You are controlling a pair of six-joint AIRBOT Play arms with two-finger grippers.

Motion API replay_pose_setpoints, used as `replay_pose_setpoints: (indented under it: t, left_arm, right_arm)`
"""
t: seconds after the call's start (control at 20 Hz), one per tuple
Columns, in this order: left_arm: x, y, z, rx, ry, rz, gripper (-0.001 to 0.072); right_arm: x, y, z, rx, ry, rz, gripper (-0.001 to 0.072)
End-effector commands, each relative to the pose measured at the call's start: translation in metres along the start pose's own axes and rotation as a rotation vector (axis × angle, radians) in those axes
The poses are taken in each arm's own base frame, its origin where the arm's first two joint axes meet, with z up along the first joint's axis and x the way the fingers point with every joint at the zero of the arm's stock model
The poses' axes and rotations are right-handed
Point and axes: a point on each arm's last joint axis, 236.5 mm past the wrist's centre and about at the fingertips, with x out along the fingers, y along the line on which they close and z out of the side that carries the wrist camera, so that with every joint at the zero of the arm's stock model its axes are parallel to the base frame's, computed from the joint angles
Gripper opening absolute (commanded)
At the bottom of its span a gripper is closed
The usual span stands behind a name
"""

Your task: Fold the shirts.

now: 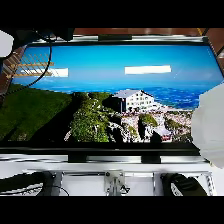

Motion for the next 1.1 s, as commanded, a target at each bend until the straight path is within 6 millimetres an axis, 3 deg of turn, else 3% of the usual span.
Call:
replay_pose_setpoints:
  t: [0.0,0.1,0.25,0.4,0.5,0.6,0.7,1.05]
  left_arm:
    - [0.001,0.004,0.010,0.000,-0.043,0.017,0.0540]
    - [0.002,0.006,0.013,-0.001,-0.061,0.024,0.0540]
    - [0.001,0.010,0.023,0.001,-0.104,0.041,0.0539]
    - [0.000,0.012,0.030,0.000,-0.132,0.052,0.0539]
    - [0.000,0.012,0.030,0.000,-0.131,0.052,0.0539]
    - [0.000,0.012,0.030,0.000,-0.132,0.051,0.0539]
    - [0.000,0.012,0.029,0.000,-0.131,0.051,0.0539]
    - [0.000,0.012,0.030,0.000,-0.132,0.052,0.0538]
  right_arm:
    - [-0.003,-0.016,-0.010,0.038,0.037,-0.059,0.0101]
    - [-0.003,0.015,-0.013,-0.004,0.051,0.070,0.0101]
    - [-0.010,0.048,-0.038,-0.020,0.160,0.204,0.0101]
    - [-0.028,0.096,-0.041,-0.193,0.131,0.450,0.0101]
    - [-0.027,0.096,-0.041,-0.167,0.137,0.442,0.0101]
    - [-0.020,0.076,-0.043,-0.163,0.156,0.350,0.0101]
    - [-0.013,0.033,-0.058,-0.109,0.232,0.175,0.0100]
    - [-0.027,-0.071,-0.083,0.033,0.270,-0.111,0.0101]
